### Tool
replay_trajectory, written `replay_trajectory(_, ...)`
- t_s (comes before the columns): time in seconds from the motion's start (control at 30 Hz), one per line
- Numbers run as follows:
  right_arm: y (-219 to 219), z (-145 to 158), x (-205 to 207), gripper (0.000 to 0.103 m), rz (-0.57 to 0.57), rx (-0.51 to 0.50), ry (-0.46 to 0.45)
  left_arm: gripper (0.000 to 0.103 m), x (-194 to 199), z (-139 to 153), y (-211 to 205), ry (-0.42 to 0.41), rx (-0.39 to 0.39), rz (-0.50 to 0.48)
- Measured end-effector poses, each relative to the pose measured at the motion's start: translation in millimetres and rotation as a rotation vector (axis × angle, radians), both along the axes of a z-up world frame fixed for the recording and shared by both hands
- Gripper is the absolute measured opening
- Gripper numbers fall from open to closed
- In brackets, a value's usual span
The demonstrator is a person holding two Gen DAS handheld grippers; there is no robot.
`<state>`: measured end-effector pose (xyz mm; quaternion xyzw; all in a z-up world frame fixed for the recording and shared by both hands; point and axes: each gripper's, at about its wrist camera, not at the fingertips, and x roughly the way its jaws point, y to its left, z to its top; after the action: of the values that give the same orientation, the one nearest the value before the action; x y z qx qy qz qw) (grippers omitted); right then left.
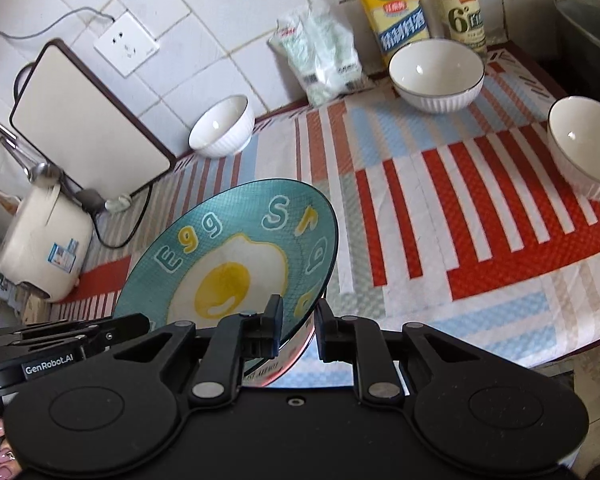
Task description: Organize plates and bowls
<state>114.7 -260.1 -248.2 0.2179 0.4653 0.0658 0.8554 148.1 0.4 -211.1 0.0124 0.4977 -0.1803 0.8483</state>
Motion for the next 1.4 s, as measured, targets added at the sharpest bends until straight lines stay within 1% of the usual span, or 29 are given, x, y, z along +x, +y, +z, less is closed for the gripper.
replay_trajectory(0.23,11,-13,4,0.022,0.038,-0.006,0.018,0.020,3,-19,13,0.041,-0.023,0.038)
replay_trajectory(0.33,14,-18,7,0.023,0.051,-0.018,0.032,0.020,4,-26,15,0.052,-0.018,0.047)
replay_trajectory(0.5,22,-25,10,0.023,0.075,-0.042,0.046,0.020,6,-32,17,0.068,-0.006,0.058)
replay_trajectory(0.67,27,-29,9,0.025,0.086,-0.066,0.052,0.020,11,-37,20,0.107,-0.012,0.071)
replay_trajectory(0.8,35,-29,8,0.027,0.115,-0.139,0.046,0.020,9,-39,19,0.119,-0.022,0.060)
replay_trajectory(0.83,35,-30,8,0.027,0.117,-0.142,0.048,0.020,9,-40,20,0.119,-0.023,0.062)
replay_trajectory(0.9,36,-32,8,0.027,0.128,-0.144,0.050,0.020,11,-43,20,0.129,-0.016,0.067)
replay_trajectory(1.03,45,-35,7,0.027,0.148,-0.193,0.039,0.020,12,-45,17,0.131,0.009,0.070)
replay_trajectory(1.17,44,-39,8,0.027,0.133,-0.175,0.055,0.020,16,-48,15,0.151,0.027,0.087)
replay_trajectory(1.27,48,-42,10,0.028,0.133,-0.199,0.059,0.021,19,-52,12,0.178,0.036,0.092)
replay_trajectory(1.4,51,-46,14,0.028,0.126,-0.208,0.065,0.022,22,-53,8,0.175,0.072,0.101)
